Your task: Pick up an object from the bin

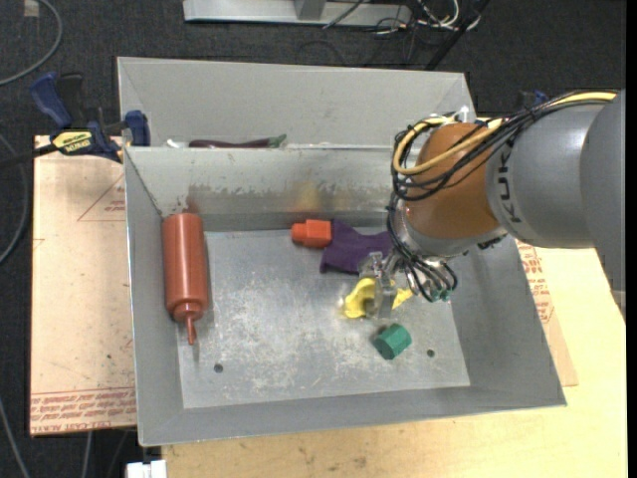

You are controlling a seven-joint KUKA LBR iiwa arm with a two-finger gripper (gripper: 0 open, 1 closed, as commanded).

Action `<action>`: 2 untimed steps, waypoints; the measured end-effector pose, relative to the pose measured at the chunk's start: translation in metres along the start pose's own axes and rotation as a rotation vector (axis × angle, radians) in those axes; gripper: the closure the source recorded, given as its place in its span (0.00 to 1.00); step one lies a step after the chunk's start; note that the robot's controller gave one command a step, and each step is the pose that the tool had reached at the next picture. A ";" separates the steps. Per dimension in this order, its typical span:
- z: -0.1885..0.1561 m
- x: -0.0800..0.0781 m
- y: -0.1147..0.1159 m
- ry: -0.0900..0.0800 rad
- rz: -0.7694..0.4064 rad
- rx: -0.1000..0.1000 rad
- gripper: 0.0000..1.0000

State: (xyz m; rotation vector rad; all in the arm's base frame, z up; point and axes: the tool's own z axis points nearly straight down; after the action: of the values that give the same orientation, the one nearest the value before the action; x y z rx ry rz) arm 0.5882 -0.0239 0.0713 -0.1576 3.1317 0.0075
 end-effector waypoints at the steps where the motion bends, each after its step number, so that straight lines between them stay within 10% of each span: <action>1: 0.000 0.000 0.000 0.000 0.000 0.000 1.00; 2: -0.124 0.003 0.012 -0.004 0.034 -0.001 1.00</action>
Offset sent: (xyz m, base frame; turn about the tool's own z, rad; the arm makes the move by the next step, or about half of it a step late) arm -0.0065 0.0100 0.1232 0.0354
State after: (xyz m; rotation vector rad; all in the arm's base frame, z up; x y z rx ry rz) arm 0.5829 -0.0133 0.1949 -0.1050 3.1296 0.0090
